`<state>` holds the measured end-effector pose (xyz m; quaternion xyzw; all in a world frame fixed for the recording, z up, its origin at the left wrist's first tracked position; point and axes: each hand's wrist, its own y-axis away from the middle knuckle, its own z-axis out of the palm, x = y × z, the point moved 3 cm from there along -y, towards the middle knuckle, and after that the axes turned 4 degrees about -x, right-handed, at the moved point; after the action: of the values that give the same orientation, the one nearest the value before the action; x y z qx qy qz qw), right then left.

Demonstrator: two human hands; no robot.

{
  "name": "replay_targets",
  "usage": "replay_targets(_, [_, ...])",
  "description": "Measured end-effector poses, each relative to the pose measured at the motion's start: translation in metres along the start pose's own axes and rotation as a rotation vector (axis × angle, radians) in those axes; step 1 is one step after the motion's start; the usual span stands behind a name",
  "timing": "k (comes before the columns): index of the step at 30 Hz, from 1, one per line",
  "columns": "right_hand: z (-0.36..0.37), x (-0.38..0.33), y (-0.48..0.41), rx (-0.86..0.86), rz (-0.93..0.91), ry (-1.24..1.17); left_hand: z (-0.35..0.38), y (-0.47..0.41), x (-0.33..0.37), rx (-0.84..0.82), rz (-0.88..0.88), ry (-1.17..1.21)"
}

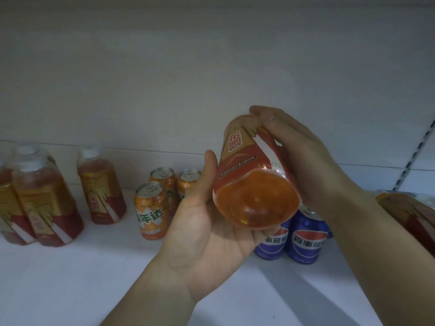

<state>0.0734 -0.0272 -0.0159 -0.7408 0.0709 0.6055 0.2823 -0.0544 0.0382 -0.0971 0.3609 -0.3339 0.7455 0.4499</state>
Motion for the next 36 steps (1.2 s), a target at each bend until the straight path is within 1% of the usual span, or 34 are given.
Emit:
replay_targets(4, [0.004, 0.001, 0.002, 0.022, 0.045, -0.010, 0.002, 0.004, 0.003, 0.051, 0.008, 0.053])
replay_targets(7, [0.007, -0.002, 0.004, -0.005, 0.044, 0.006, 0.013, 0.007, 0.005, 0.040, -0.001, 0.260])
replay_targets(8, [0.008, -0.004, 0.005, -0.026, 0.044, 0.018, 0.015, 0.008, 0.007, 0.044, 0.027, 0.282])
replay_targets(11, [0.015, -0.009, 0.009, -0.163, 0.049, 0.118, 0.012, 0.007, 0.013, 0.131, 0.198, 0.117])
replay_targets(13, [0.020, -0.009, 0.010, -0.256, -0.018, 0.250, 0.009, 0.007, 0.021, 0.178, 0.333, -0.004])
replay_targets(14, [0.021, -0.009, 0.010, -0.272, -0.067, 0.281, 0.006, 0.007, 0.026, 0.182, 0.390, -0.055])
replay_targets(15, [0.021, -0.010, 0.010, -0.270, -0.115, 0.287, 0.003, 0.007, 0.030, 0.177, 0.440, -0.123])
replay_targets(17, [0.020, -0.011, 0.010, -0.244, -0.205, 0.285, -0.003, 0.009, 0.039, 0.174, 0.533, -0.340])
replay_targets(19, [0.019, -0.010, 0.010, -0.223, -0.284, 0.318, -0.011, 0.010, 0.043, 0.197, 0.594, -0.537])
replay_targets(20, [0.019, -0.010, 0.010, -0.206, -0.313, 0.353, -0.013, 0.012, 0.044, 0.214, 0.610, -0.592])
replay_targets(23, [0.021, -0.008, 0.014, -0.149, -0.364, 0.459, -0.017, 0.018, 0.045, 0.246, 0.661, -0.657])
replay_targets(27, [0.028, -0.009, 0.019, -0.087, -0.402, 0.494, -0.023, 0.022, 0.045, 0.312, 0.733, -0.712])
replay_targets(34, [0.039, -0.020, 0.031, -0.033, -0.458, 0.620, -0.024, 0.033, 0.057, 0.296, 0.795, -0.849])
replay_targets(36, [0.042, -0.024, 0.035, -0.023, -0.485, 0.611, -0.027, 0.036, 0.060, 0.274, 0.784, -0.895])
